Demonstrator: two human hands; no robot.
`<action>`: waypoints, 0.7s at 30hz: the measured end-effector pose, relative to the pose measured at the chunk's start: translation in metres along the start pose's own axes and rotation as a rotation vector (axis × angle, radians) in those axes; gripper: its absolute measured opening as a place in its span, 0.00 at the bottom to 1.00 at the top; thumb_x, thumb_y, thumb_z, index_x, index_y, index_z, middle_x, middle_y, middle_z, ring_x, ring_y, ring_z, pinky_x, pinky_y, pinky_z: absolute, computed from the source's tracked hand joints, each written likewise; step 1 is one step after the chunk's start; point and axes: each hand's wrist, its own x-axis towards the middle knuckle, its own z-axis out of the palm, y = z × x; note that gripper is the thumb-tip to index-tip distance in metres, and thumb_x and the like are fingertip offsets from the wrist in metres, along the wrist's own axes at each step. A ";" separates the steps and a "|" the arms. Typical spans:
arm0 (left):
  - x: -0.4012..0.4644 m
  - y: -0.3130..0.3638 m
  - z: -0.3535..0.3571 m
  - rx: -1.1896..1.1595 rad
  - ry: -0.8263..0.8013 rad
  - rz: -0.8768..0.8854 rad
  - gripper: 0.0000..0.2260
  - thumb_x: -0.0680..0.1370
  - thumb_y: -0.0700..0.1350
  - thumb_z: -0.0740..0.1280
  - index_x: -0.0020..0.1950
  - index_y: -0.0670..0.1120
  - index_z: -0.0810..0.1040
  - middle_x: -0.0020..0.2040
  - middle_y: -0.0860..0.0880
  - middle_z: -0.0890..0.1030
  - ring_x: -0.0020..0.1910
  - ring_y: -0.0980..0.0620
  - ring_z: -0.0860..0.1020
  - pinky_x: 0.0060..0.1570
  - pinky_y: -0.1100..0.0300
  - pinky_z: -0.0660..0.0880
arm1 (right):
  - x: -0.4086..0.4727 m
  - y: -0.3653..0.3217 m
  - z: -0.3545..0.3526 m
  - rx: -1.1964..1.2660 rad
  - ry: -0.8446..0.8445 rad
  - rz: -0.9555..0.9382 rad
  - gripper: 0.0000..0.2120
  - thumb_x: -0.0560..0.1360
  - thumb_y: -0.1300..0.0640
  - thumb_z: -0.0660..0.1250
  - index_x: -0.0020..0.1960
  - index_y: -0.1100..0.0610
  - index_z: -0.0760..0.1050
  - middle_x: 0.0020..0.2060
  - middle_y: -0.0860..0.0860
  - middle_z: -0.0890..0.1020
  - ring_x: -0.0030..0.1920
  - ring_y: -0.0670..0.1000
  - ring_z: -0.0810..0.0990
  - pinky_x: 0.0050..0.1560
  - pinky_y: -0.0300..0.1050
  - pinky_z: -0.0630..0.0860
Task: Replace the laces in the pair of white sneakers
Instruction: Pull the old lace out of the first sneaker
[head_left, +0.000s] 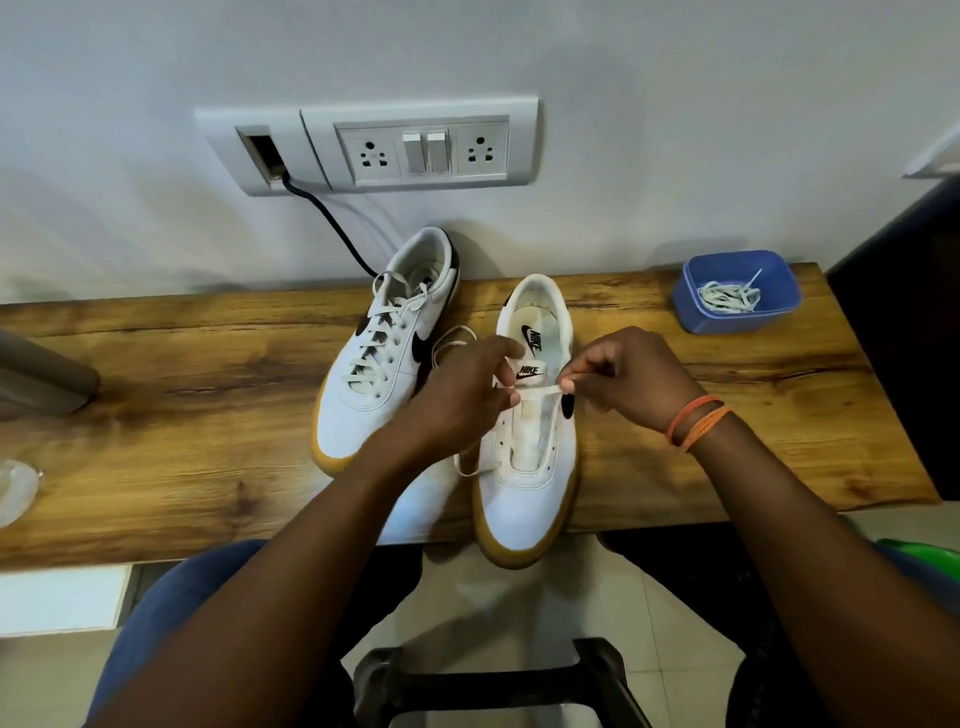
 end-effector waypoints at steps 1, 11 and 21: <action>-0.001 0.000 -0.008 -0.009 -0.011 -0.028 0.16 0.77 0.36 0.69 0.64 0.45 0.76 0.47 0.51 0.78 0.39 0.56 0.77 0.41 0.58 0.79 | 0.004 0.008 -0.006 -0.128 0.078 0.009 0.01 0.72 0.62 0.73 0.42 0.58 0.84 0.37 0.52 0.84 0.37 0.51 0.81 0.40 0.45 0.78; -0.009 0.024 -0.031 -0.721 0.027 -0.055 0.06 0.78 0.34 0.67 0.54 0.40 0.79 0.39 0.47 0.83 0.36 0.54 0.81 0.40 0.62 0.78 | -0.010 -0.032 0.011 0.347 -0.121 -0.042 0.15 0.74 0.66 0.69 0.60 0.56 0.78 0.39 0.53 0.83 0.33 0.51 0.82 0.33 0.40 0.75; -0.010 0.042 -0.018 -1.142 -0.108 -0.101 0.13 0.76 0.34 0.66 0.61 0.37 0.75 0.47 0.42 0.81 0.46 0.46 0.84 0.44 0.60 0.81 | -0.021 -0.037 0.042 0.473 -0.612 0.063 0.07 0.73 0.70 0.68 0.43 0.61 0.82 0.34 0.56 0.82 0.33 0.53 0.80 0.35 0.44 0.80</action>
